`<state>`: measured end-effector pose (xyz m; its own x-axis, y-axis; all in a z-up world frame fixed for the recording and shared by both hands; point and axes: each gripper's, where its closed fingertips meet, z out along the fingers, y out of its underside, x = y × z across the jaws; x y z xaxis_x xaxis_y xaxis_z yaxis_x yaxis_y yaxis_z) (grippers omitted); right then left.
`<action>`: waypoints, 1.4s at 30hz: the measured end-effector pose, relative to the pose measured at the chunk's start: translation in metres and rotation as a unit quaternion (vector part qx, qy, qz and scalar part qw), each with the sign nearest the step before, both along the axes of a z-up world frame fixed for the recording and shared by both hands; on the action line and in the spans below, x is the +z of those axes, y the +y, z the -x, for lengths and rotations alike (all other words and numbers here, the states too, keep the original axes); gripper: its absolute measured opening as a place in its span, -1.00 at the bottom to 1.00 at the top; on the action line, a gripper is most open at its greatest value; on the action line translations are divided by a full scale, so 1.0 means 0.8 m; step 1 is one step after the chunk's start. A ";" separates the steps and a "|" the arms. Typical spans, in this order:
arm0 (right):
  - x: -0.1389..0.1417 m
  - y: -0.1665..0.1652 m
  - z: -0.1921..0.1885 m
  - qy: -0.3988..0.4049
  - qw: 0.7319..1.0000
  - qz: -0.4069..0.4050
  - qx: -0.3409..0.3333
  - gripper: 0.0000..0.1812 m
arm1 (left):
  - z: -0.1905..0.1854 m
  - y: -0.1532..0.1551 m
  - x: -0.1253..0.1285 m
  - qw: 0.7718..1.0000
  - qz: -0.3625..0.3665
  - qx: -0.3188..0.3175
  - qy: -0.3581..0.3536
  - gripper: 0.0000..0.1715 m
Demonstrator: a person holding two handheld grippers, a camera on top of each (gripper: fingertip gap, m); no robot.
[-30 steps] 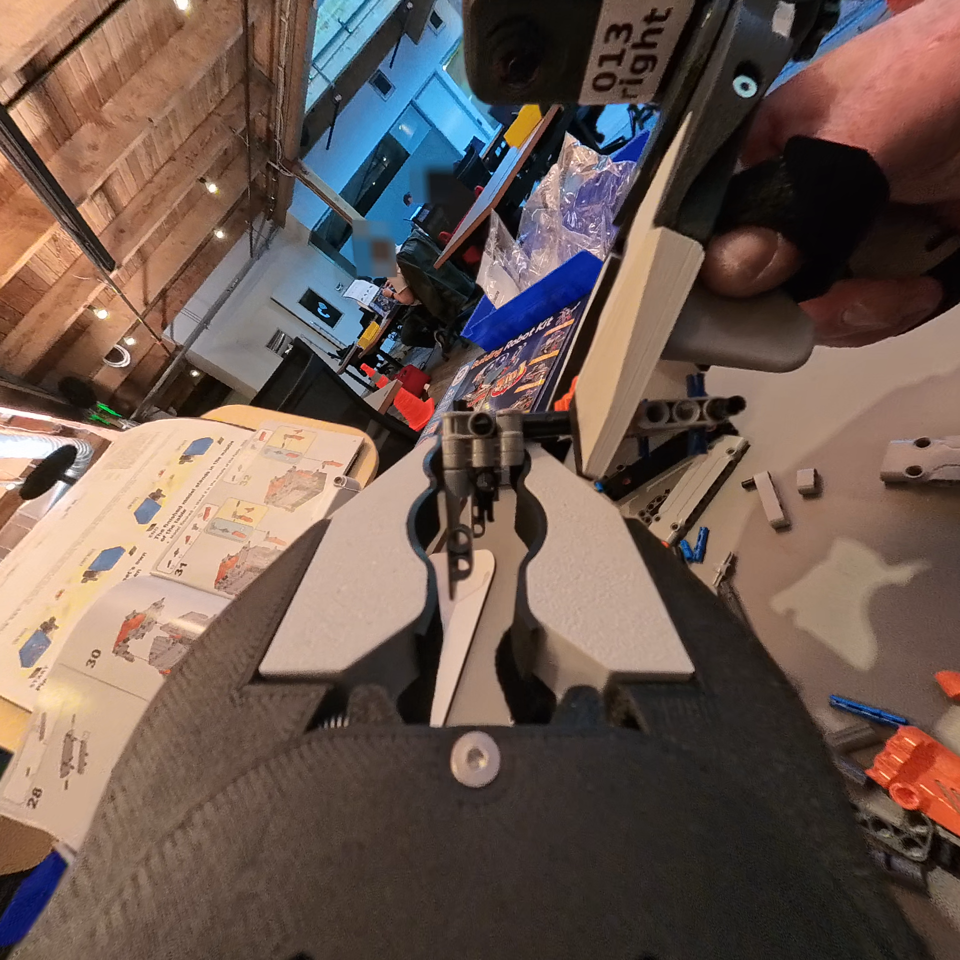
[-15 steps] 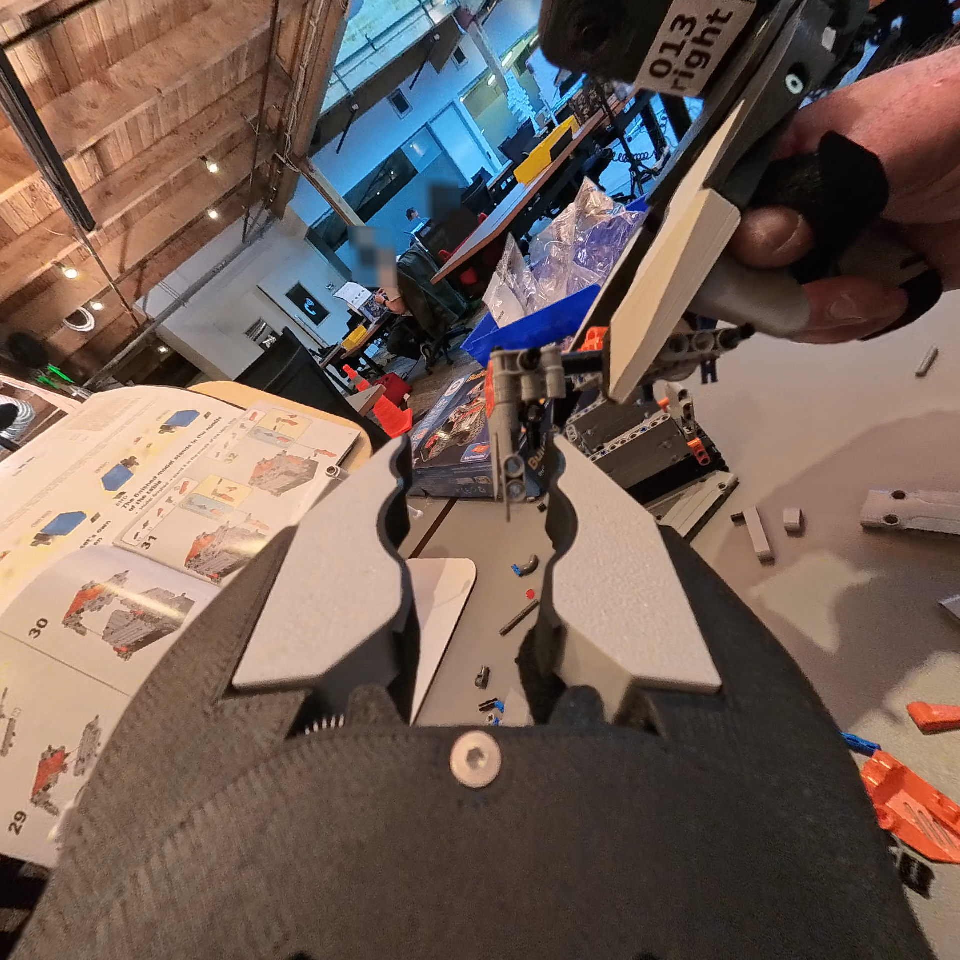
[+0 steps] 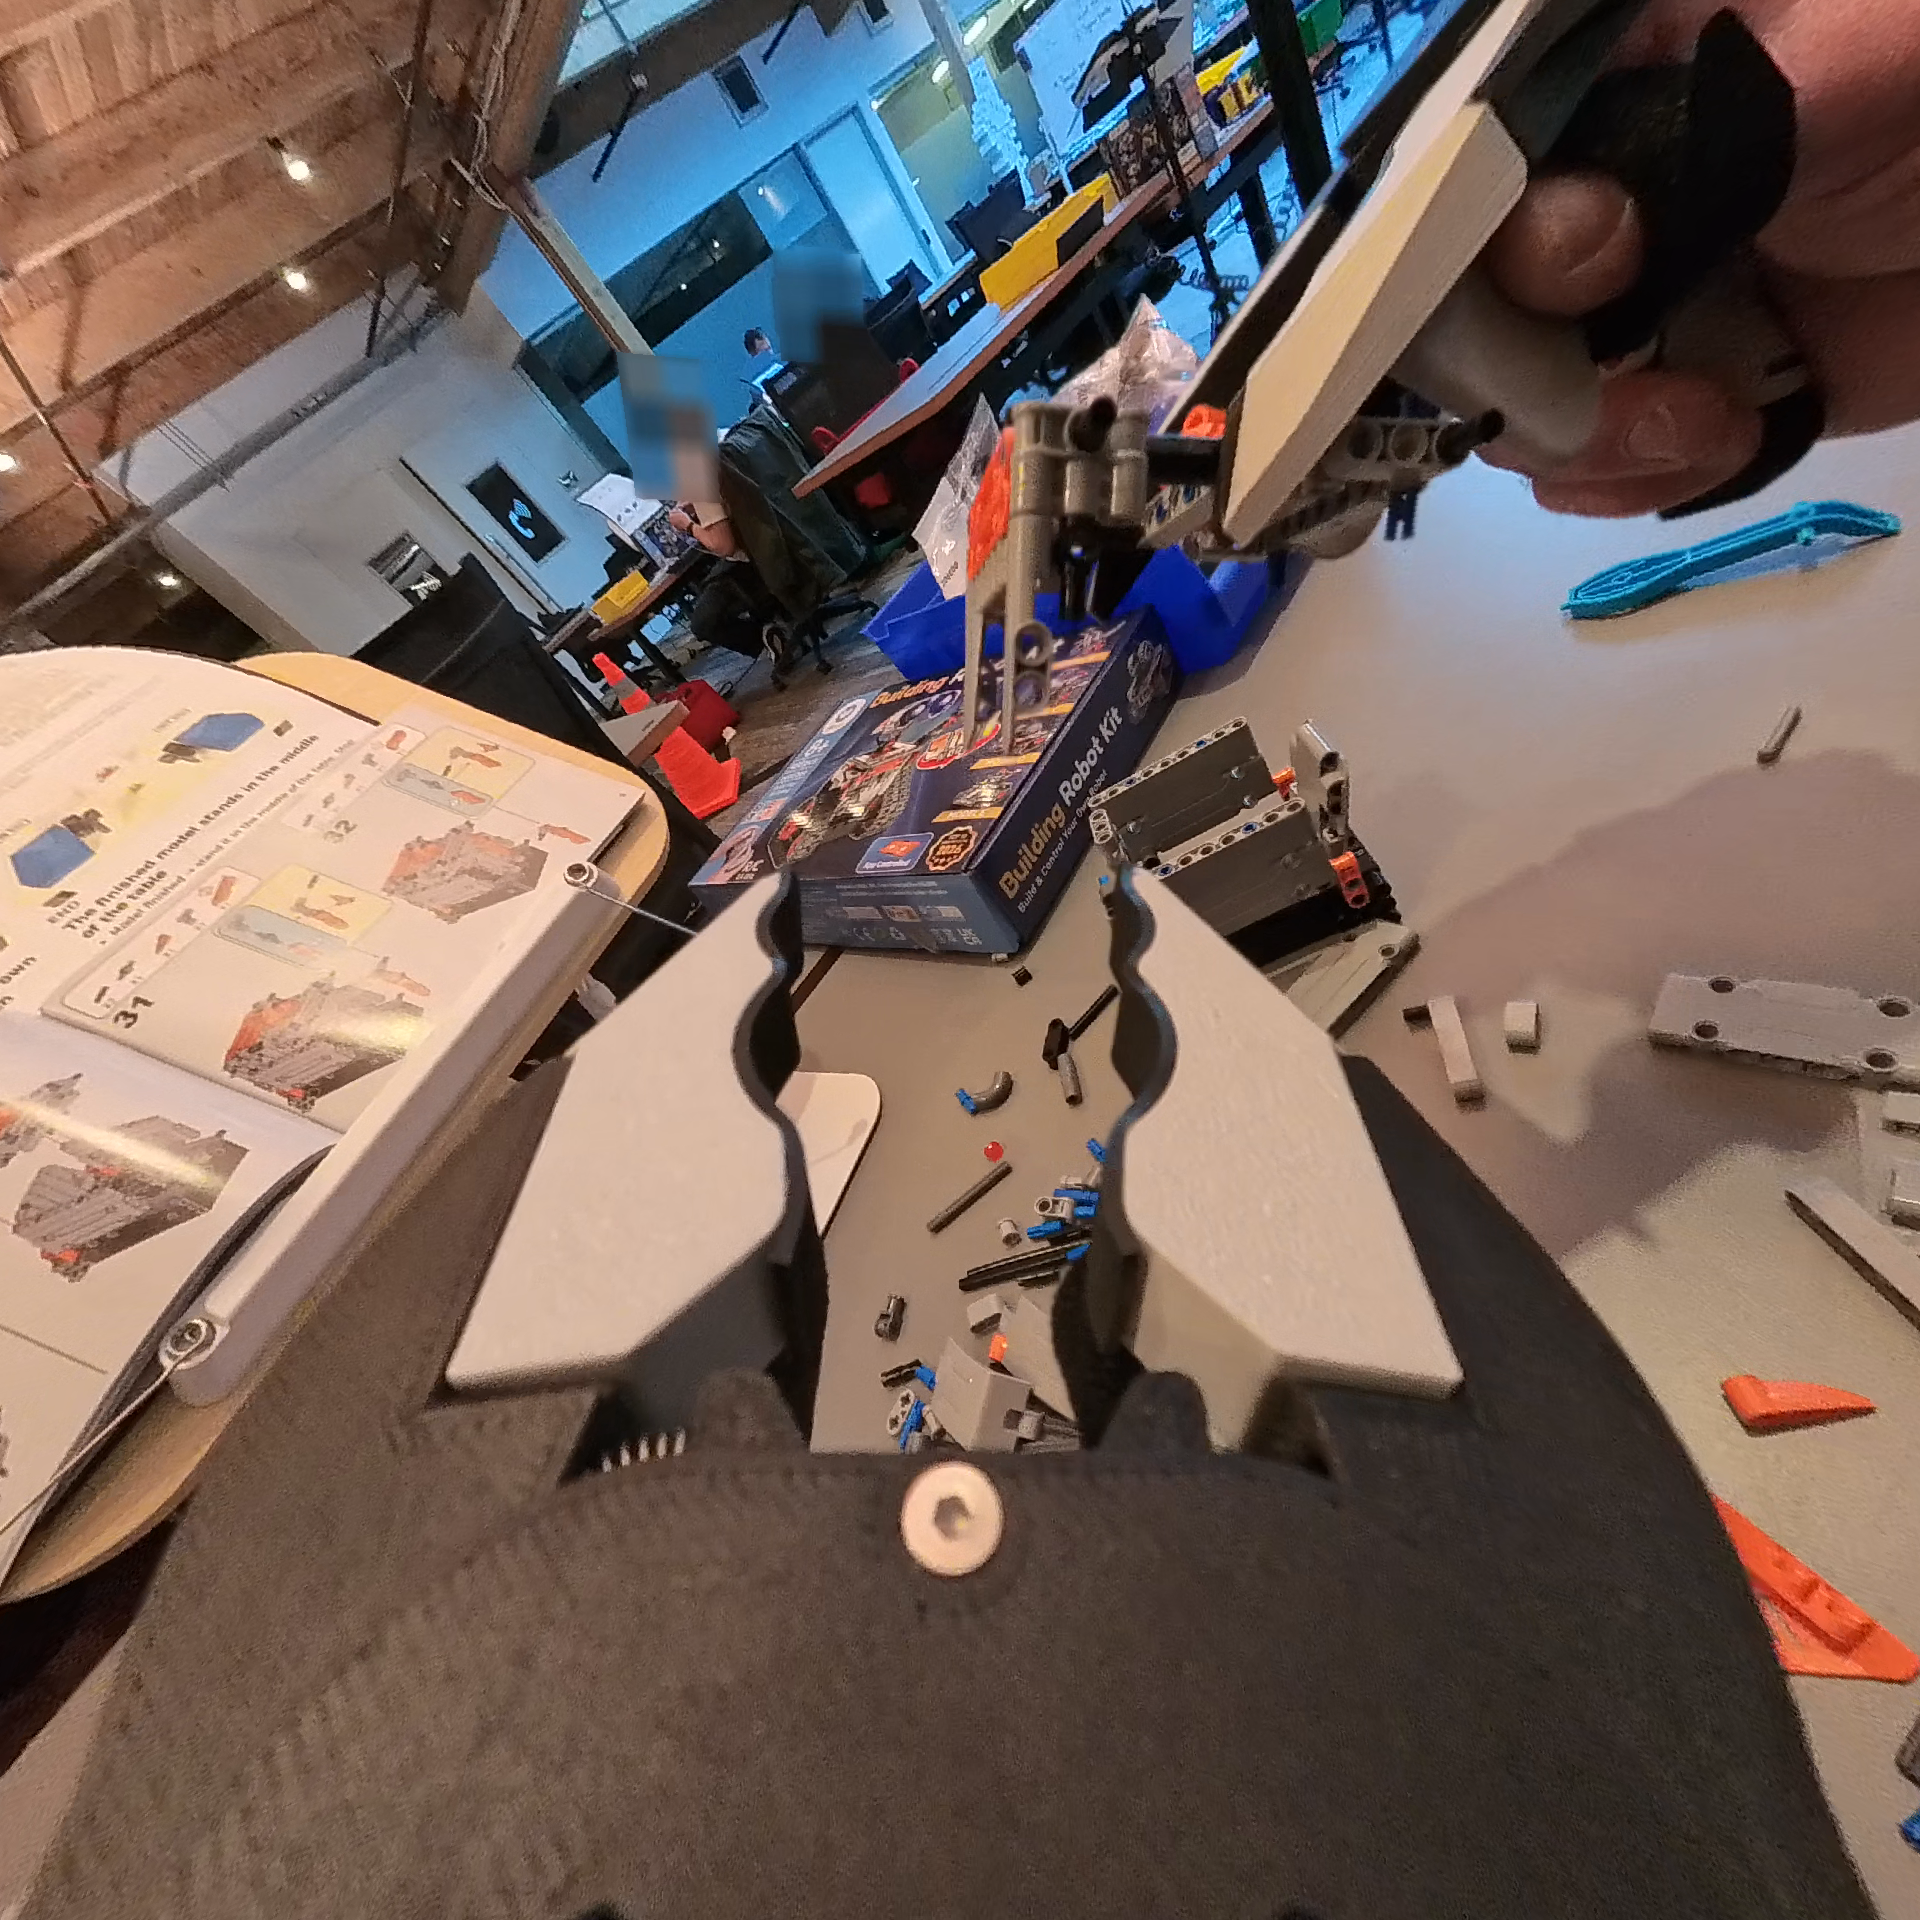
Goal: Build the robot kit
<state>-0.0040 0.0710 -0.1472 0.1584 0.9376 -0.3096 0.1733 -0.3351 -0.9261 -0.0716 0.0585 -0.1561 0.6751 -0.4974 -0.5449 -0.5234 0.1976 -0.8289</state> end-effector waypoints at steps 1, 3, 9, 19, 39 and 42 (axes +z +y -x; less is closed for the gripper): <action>0.002 0.003 -0.002 -0.001 1.000 -0.004 -0.002 -0.32 | 0.000 0.001 -0.001 1.000 0.003 0.001 -0.001 -0.31; 0.005 0.010 -0.007 -0.003 1.000 -0.012 -0.008 -0.32 | 0.000 0.003 -0.003 1.000 0.007 0.000 -0.002 -0.27; -0.006 0.026 -0.010 -0.001 1.000 -0.009 -0.016 -0.32 | -0.003 0.006 -0.013 1.000 0.022 -0.002 0.002 -0.26; -0.022 0.036 -0.013 0.008 1.000 0.006 -0.013 -0.32 | -0.003 0.012 -0.025 0.999 0.049 -0.006 -0.006 -0.26; -0.024 0.064 -0.049 -0.023 0.997 0.061 -0.039 -0.32 | -0.023 0.030 -0.049 0.992 0.119 -0.033 -0.017 -0.30; -0.027 0.076 -0.056 -0.030 0.996 0.065 -0.048 -0.32 | -0.036 0.051 -0.066 0.985 0.166 -0.034 -0.002 -0.29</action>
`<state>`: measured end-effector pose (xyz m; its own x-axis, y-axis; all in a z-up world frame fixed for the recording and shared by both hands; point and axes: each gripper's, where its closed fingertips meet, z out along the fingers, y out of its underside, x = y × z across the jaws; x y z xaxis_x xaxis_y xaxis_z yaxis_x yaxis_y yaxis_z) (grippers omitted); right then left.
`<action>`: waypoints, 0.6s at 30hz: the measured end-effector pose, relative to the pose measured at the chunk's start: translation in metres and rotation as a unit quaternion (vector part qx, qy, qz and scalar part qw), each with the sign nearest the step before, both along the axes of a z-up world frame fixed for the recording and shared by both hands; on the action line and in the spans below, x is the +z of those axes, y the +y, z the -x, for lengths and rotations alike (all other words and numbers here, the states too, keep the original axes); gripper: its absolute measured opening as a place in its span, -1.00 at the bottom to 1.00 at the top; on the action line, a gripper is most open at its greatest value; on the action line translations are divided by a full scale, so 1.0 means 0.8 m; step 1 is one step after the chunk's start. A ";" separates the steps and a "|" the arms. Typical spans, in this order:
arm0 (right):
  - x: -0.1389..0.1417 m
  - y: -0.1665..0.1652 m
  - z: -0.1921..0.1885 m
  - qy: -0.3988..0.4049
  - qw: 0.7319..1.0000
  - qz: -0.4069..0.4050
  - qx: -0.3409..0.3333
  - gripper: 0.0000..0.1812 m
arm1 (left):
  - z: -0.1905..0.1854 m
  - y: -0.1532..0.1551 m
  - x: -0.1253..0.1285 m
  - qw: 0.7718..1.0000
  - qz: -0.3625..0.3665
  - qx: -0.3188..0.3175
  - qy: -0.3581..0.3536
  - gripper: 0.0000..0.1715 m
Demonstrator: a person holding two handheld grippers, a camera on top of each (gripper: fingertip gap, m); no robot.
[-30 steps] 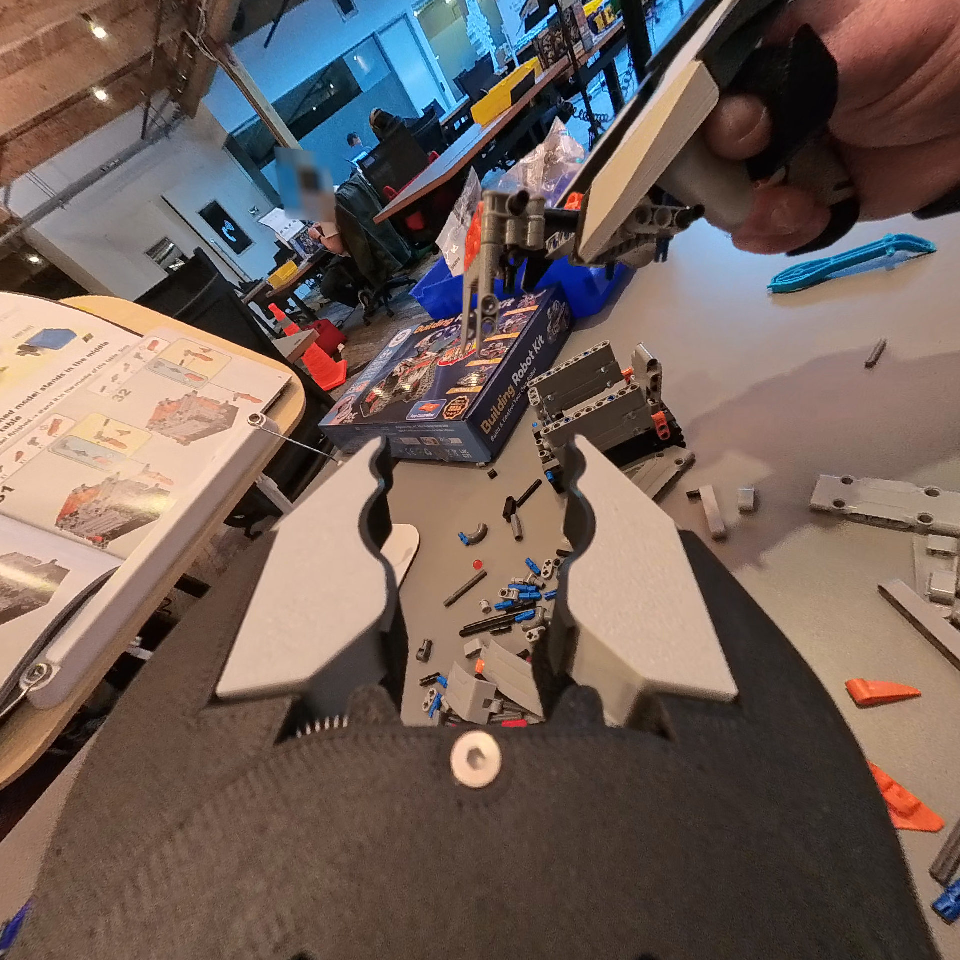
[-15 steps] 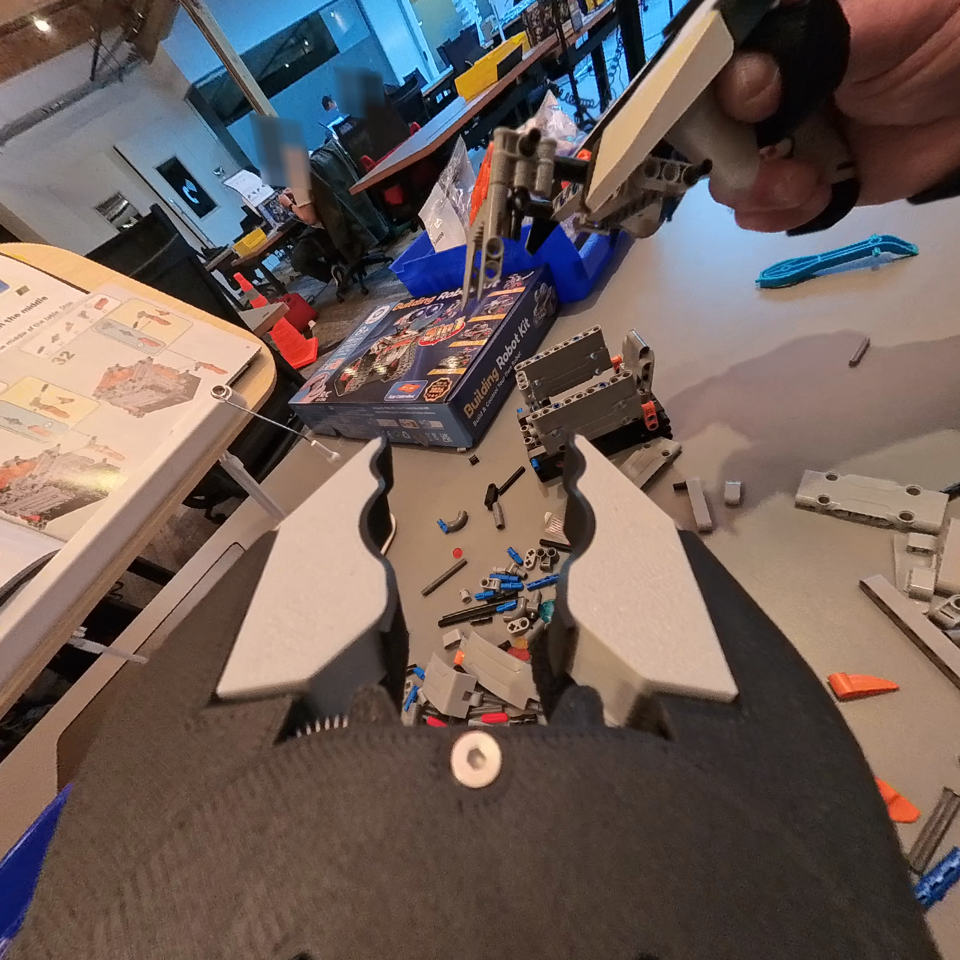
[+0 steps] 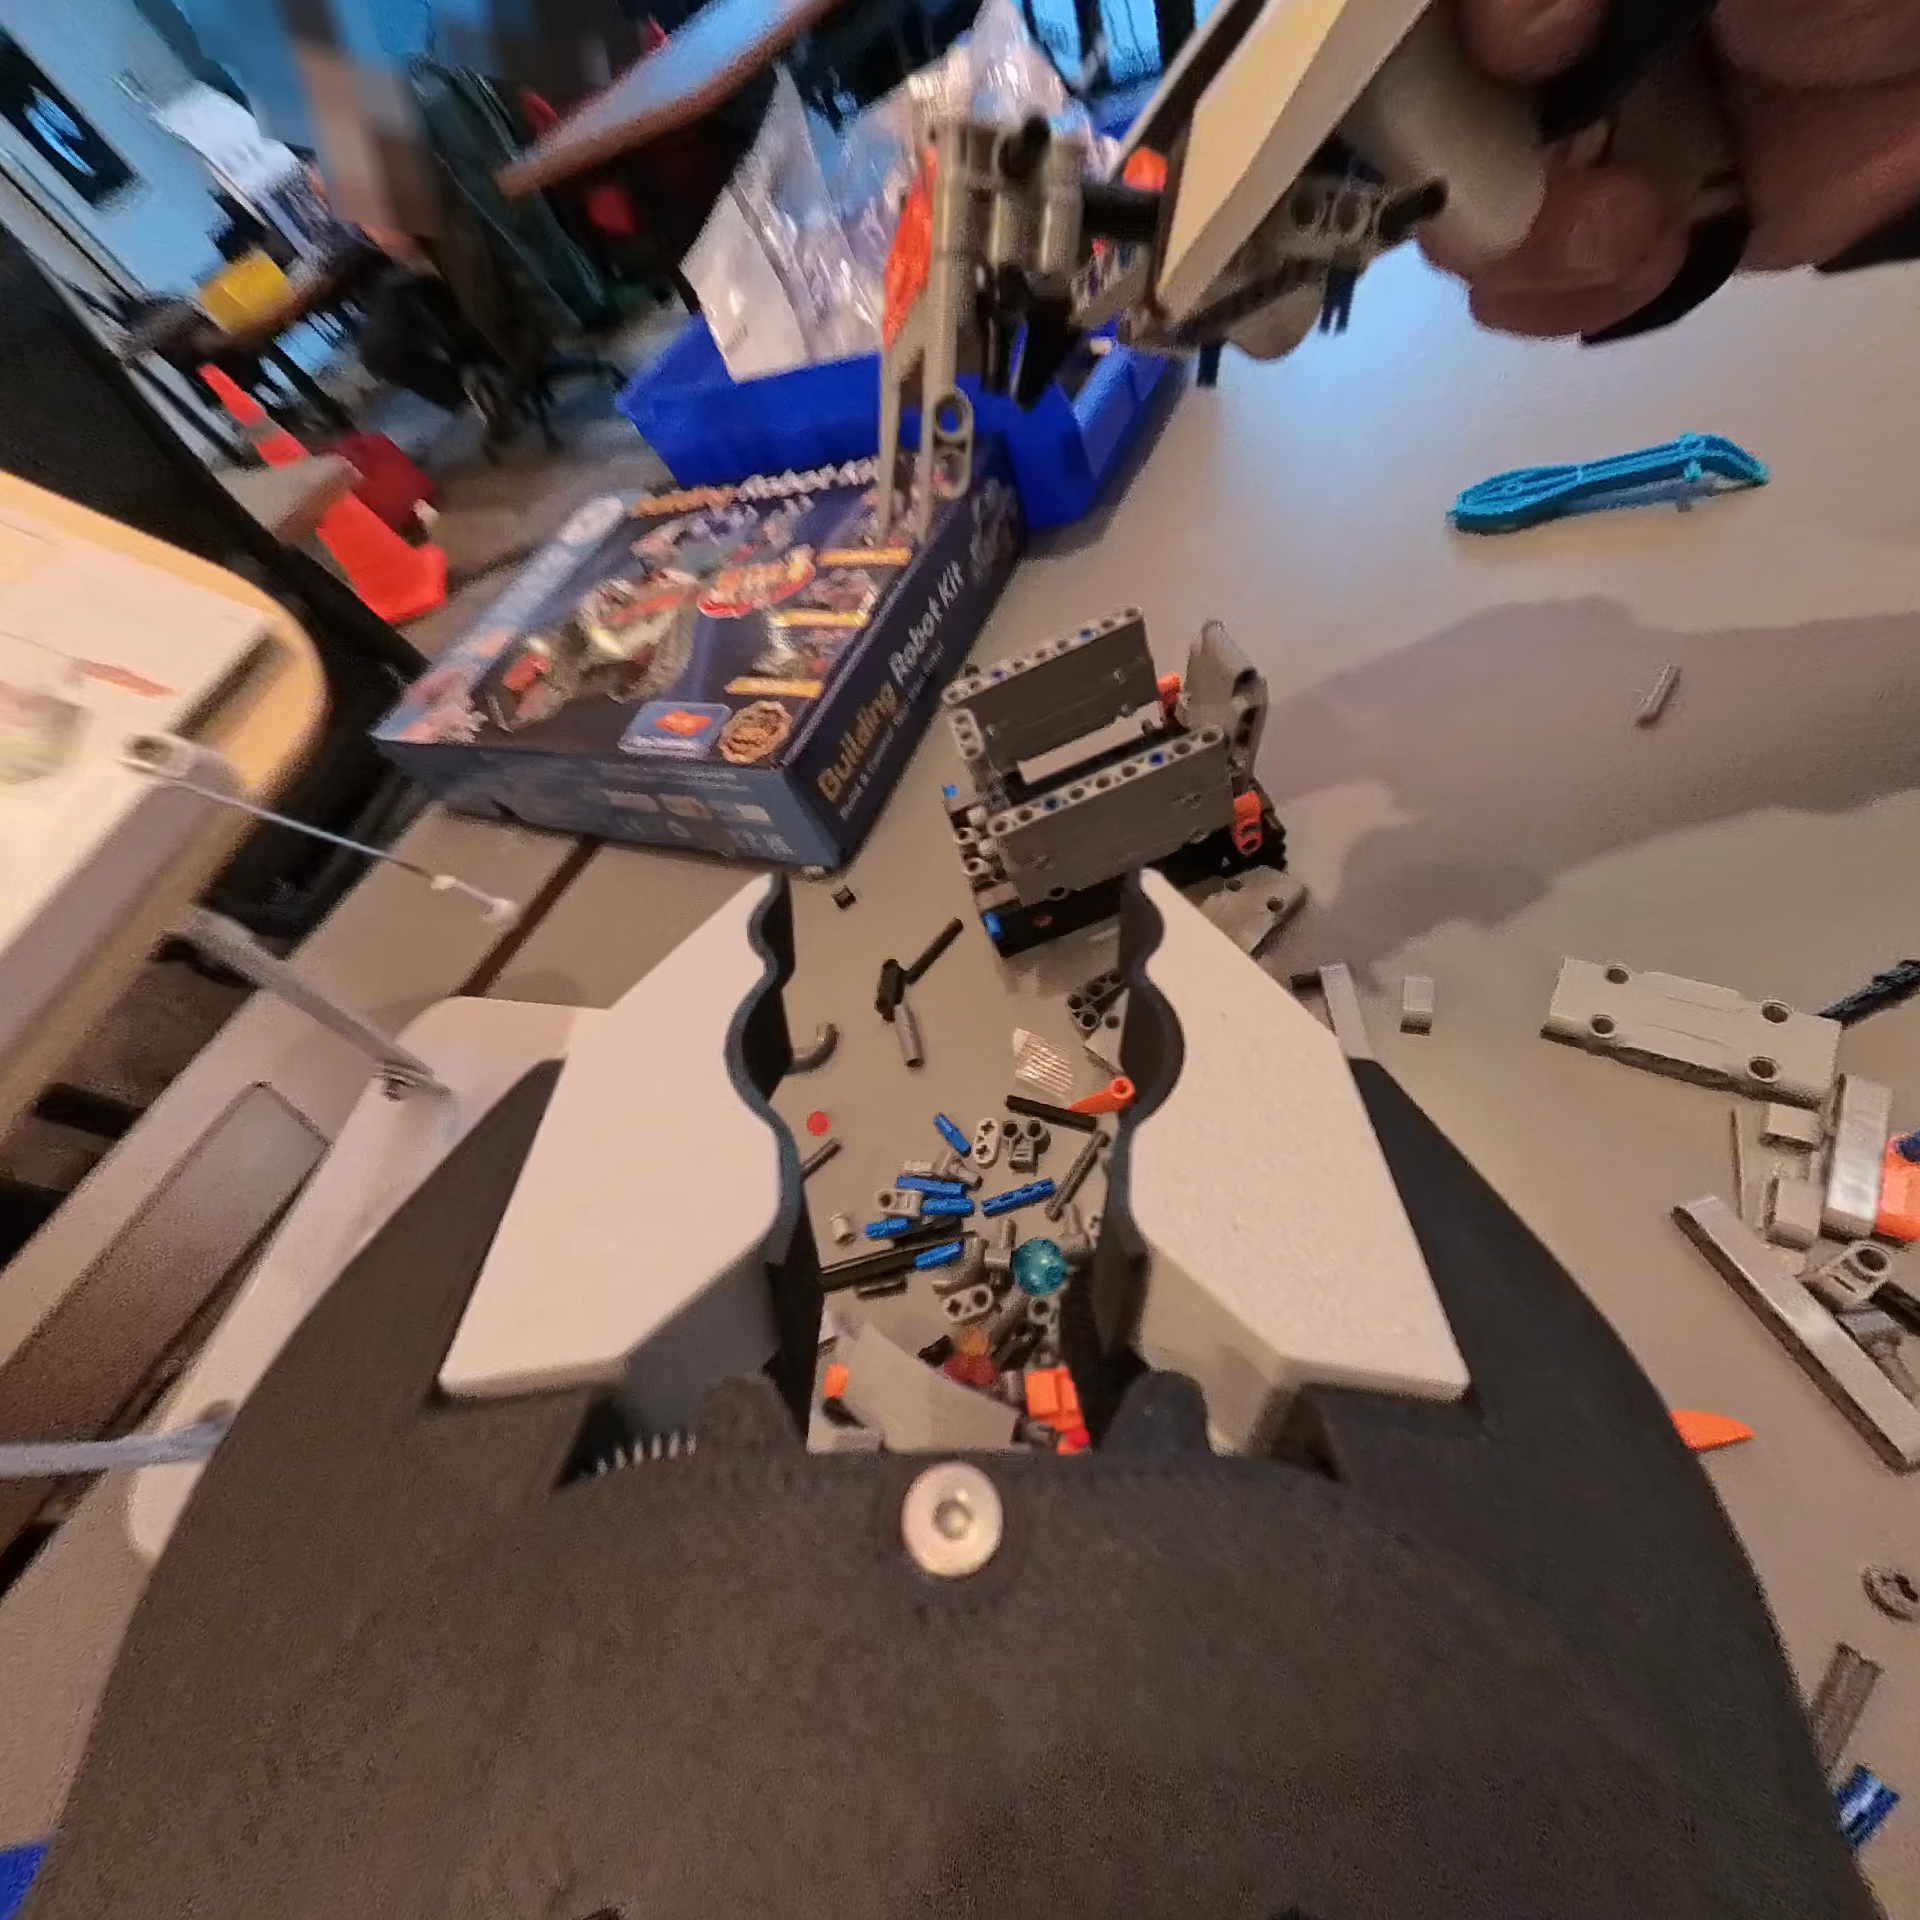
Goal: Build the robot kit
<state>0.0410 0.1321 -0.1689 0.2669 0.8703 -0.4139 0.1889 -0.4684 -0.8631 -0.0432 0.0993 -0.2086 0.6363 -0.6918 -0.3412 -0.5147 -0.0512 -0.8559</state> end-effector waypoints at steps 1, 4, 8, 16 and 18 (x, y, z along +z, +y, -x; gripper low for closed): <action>-0.002 0.005 -0.004 -0.005 1.000 0.001 -0.006 -0.33 | -0.006 0.006 -0.011 1.000 0.022 -0.006 0.003 -0.28; -0.010 0.016 -0.014 -0.019 1.000 0.004 -0.019 -0.33 | -0.023 0.022 -0.057 0.994 0.109 -0.023 0.019 -0.24; -0.020 0.024 -0.021 -0.029 0.999 0.007 -0.021 -0.33 | -0.041 0.037 -0.091 0.976 0.212 -0.048 -0.003 -0.23; -0.035 0.025 -0.021 -0.037 0.999 0.010 -0.014 -0.33 | -0.068 0.049 -0.104 0.970 0.230 -0.078 -0.016 -0.32; -0.039 0.026 -0.021 -0.038 0.999 0.012 -0.013 -0.33 | -0.072 0.043 -0.108 0.969 0.231 -0.085 -0.008 -0.37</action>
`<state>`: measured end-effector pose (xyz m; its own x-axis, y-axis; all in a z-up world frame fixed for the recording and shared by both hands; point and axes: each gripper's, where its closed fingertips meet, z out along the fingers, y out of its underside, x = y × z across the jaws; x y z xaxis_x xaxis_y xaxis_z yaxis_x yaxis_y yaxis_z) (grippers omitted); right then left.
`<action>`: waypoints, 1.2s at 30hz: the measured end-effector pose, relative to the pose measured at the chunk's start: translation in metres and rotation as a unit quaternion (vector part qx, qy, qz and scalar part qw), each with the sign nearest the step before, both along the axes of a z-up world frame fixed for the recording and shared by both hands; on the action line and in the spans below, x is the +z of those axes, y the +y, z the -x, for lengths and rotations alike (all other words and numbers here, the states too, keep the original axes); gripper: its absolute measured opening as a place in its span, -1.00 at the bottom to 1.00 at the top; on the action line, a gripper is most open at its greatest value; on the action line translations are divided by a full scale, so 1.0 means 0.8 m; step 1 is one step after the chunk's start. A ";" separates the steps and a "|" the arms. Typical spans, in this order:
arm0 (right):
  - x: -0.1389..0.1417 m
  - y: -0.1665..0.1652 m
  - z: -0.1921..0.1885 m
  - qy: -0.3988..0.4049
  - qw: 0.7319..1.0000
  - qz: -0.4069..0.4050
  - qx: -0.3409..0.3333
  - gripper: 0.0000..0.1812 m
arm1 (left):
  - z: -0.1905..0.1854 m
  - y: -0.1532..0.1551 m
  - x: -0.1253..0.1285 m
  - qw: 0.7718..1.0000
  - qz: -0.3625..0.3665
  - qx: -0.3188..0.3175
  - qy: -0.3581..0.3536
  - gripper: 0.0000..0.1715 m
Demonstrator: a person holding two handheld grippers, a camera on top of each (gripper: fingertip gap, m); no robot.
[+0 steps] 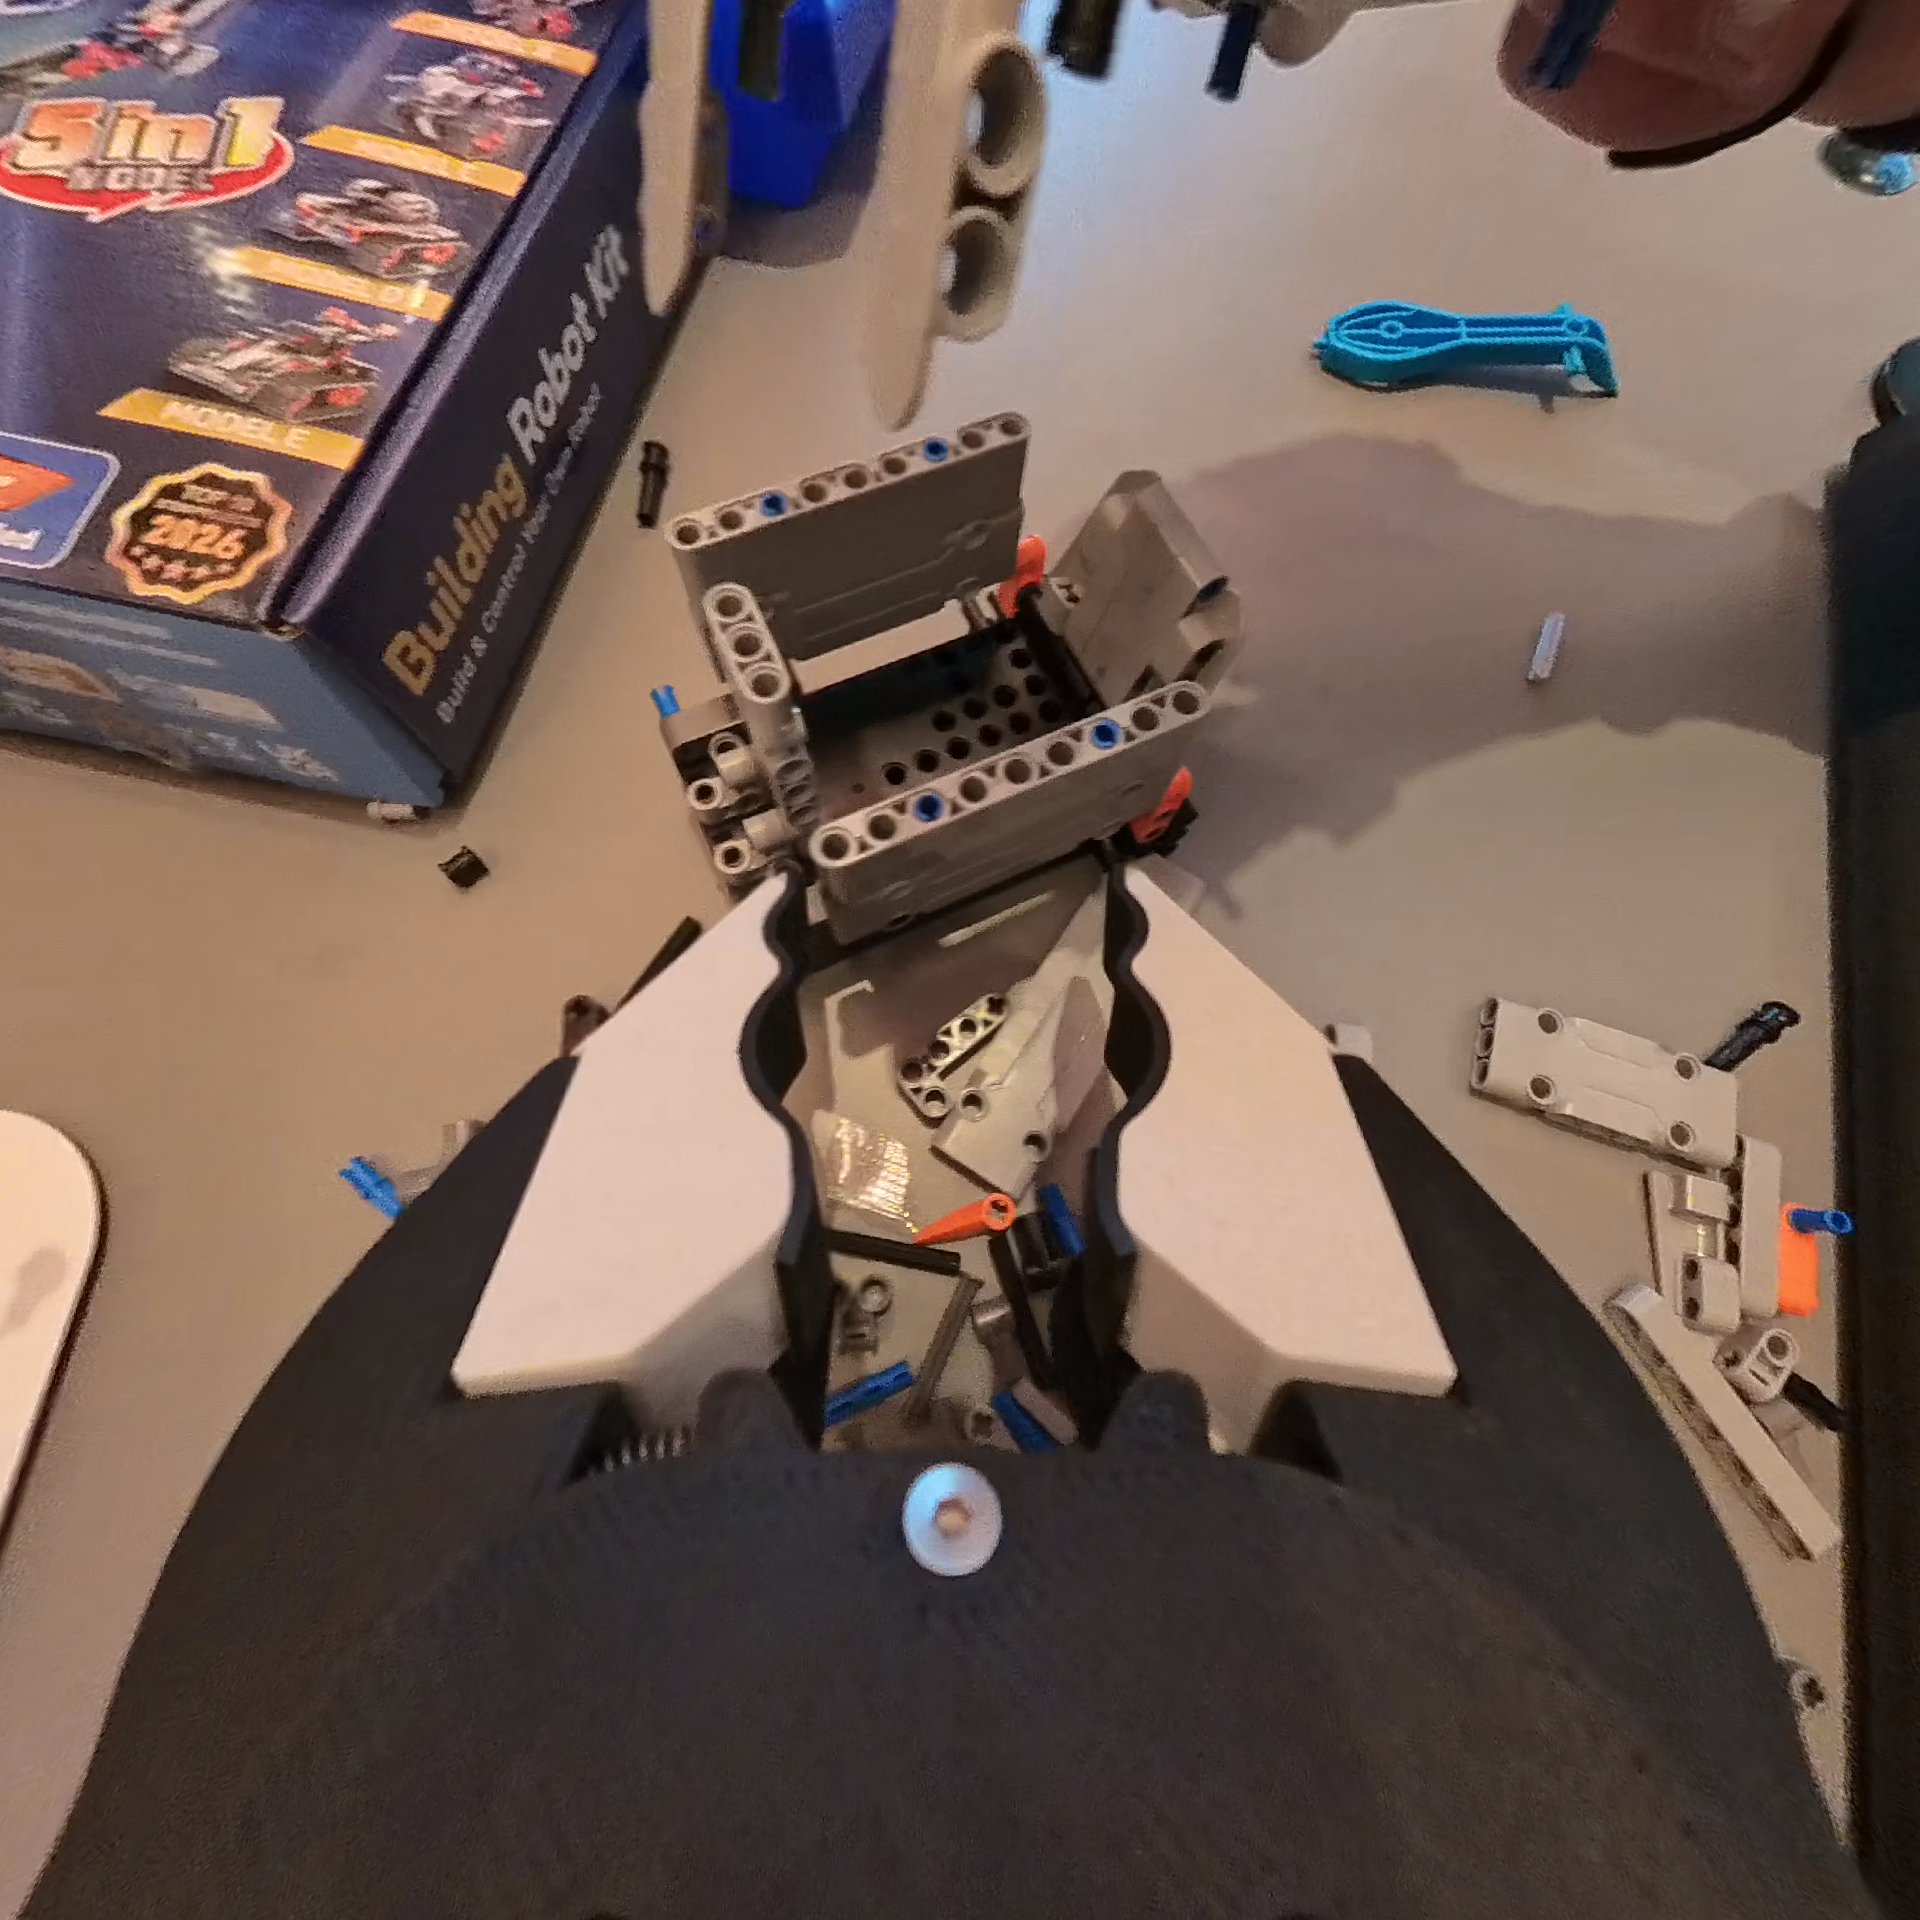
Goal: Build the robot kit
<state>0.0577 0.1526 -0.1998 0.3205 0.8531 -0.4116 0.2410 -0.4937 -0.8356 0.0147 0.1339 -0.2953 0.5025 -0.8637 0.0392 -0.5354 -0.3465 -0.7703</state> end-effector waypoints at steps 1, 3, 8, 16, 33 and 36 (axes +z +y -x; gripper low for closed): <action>-0.001 0.000 0.000 0.000 1.000 0.000 0.000 -0.33 | -0.003 -0.003 -0.001 1.000 0.003 -0.003 -0.002 -0.35; -0.004 0.000 0.000 -0.002 1.000 -0.001 0.000 -0.33 | -0.005 -0.007 -0.001 1.000 0.005 -0.007 -0.004 -0.34; -0.007 0.002 -0.001 -0.004 1.000 -0.002 -0.005 -0.33 | -0.006 -0.015 -0.001 1.000 0.008 -0.017 -0.003 -0.37; -0.004 0.002 -0.005 0.003 1.000 -0.009 -0.006 -0.33 | 0.000 -0.012 0.000 1.000 0.004 -0.010 -0.002 -0.37; 0.010 0.008 -0.029 0.025 0.999 -0.017 -0.026 -0.33 | 0.004 -0.008 -0.004 1.000 0.005 -0.004 -0.002 -0.36; 0.010 0.009 -0.030 0.026 0.999 -0.016 -0.027 -0.33 | 0.006 -0.006 -0.003 1.000 0.005 -0.001 -0.005 -0.36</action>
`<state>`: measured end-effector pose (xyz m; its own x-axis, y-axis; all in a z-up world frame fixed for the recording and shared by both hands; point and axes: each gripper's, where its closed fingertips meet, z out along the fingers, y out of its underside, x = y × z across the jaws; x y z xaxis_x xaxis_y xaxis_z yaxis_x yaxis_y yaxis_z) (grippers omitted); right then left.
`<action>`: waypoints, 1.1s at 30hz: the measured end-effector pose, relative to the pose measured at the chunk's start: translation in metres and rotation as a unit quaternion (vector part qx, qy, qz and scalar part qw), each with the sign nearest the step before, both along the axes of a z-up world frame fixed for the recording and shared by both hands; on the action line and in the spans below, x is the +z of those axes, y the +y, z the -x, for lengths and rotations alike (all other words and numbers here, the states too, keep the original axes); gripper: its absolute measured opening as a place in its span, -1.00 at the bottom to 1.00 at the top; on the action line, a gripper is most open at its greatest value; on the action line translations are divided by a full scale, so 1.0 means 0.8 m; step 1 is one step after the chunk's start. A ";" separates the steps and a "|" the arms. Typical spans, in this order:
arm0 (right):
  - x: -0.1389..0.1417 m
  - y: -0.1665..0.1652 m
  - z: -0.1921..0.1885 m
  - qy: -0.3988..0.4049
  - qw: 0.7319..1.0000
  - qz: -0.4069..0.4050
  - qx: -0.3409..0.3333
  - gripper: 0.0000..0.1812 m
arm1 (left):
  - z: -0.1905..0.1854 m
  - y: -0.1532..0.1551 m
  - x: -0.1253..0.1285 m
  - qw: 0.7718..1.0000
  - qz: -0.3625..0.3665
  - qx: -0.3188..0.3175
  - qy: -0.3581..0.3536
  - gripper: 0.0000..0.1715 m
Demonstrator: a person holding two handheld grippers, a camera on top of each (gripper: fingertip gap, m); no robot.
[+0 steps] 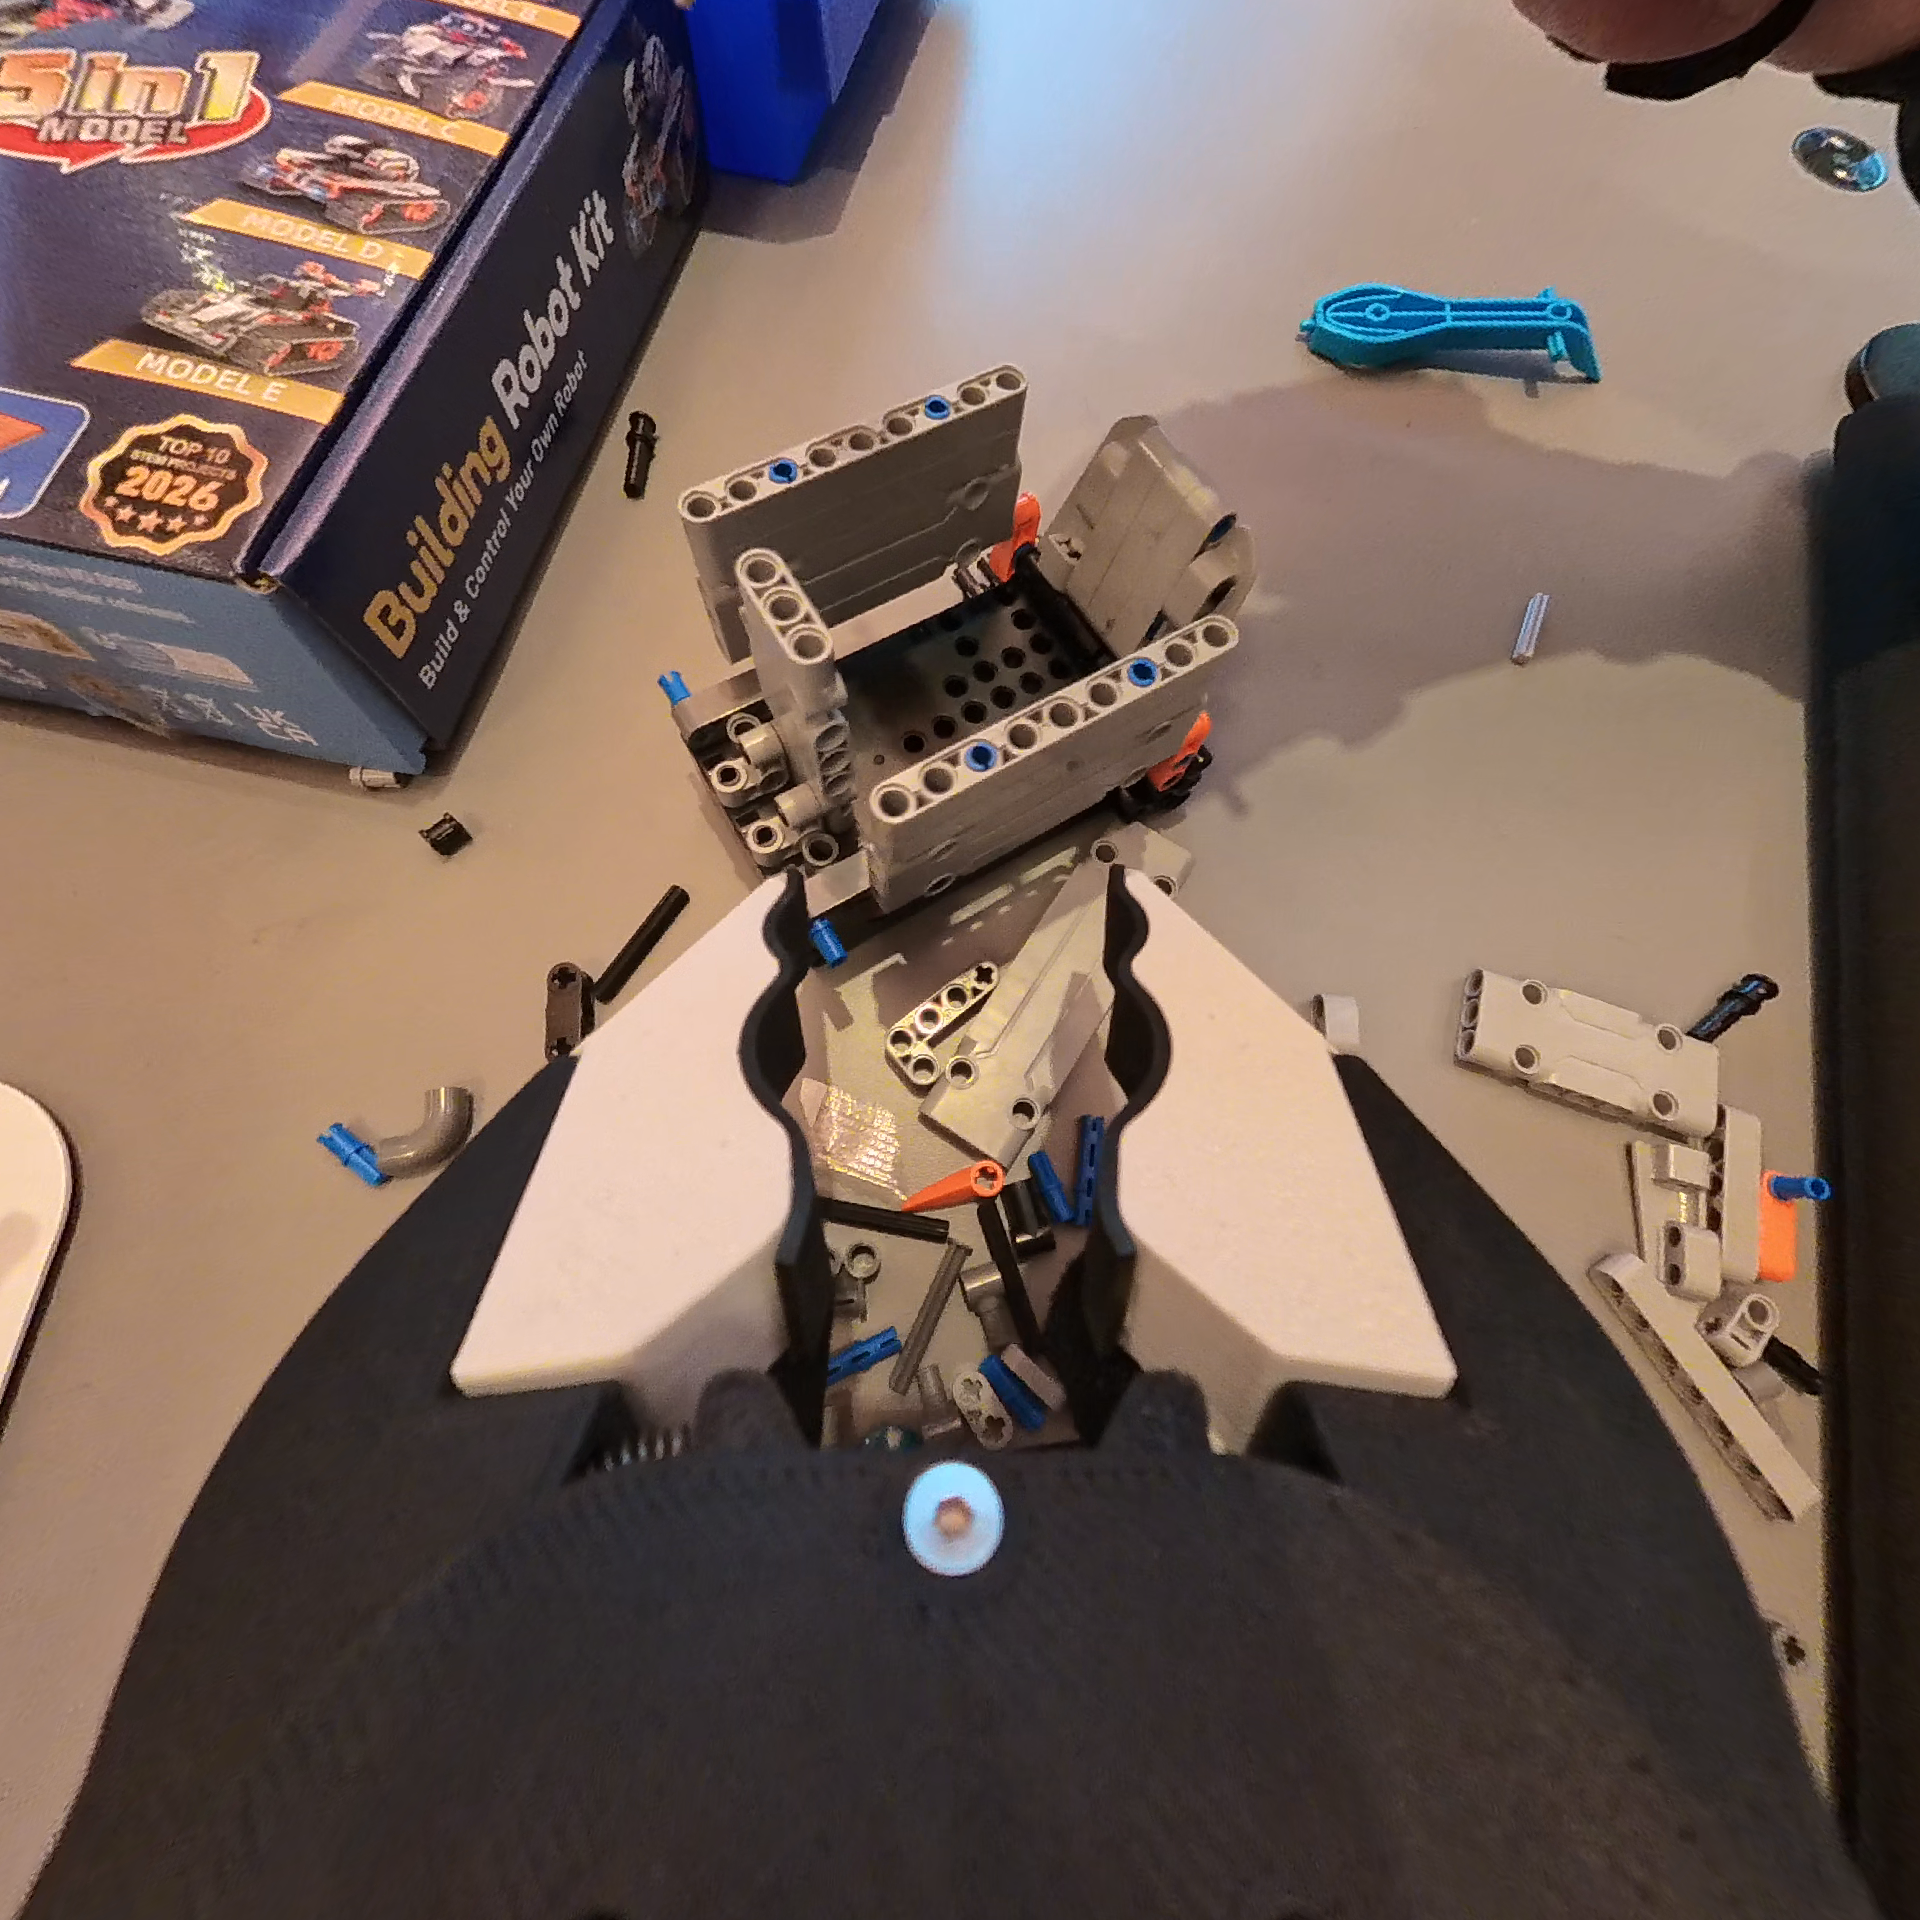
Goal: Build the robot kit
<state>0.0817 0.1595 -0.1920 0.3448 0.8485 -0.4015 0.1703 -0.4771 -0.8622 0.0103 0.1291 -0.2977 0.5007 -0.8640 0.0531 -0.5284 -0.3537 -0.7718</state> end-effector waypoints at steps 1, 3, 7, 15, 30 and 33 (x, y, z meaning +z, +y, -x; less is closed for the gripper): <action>0.000 0.000 -0.001 0.000 1.000 0.000 0.000 -0.33 | 0.000 0.000 0.000 1.000 0.001 0.000 -0.001 -0.36; 0.000 0.001 -0.001 0.001 1.000 0.000 -0.001 -0.33 | 0.000 0.000 0.000 1.000 0.000 0.001 0.000 -0.36; 0.001 0.001 -0.003 0.001 1.000 0.000 -0.003 -0.33 | 0.000 0.001 0.000 1.000 -0.001 0.001 -0.002 -0.36; 0.004 0.003 -0.010 0.005 1.000 -0.004 -0.009 -0.33 | -0.010 -0.008 0.004 1.000 0.000 -0.017 0.000 -0.38; 0.019 0.006 -0.041 0.031 0.999 -0.011 -0.031 -0.33 | -0.087 -0.111 0.019 0.991 0.000 -0.136 0.019 -0.47; 0.023 0.008 -0.051 0.042 0.998 -0.013 -0.038 -0.33 | -0.080 -0.101 0.061 0.990 -0.032 -0.138 -0.023 -0.55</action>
<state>0.1223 0.1658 -0.1733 0.3741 0.8315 -0.4106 0.0608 -0.4637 -0.8839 0.0740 0.0483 -0.2489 0.2436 -0.9698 0.0111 -0.5623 -0.1505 -0.8131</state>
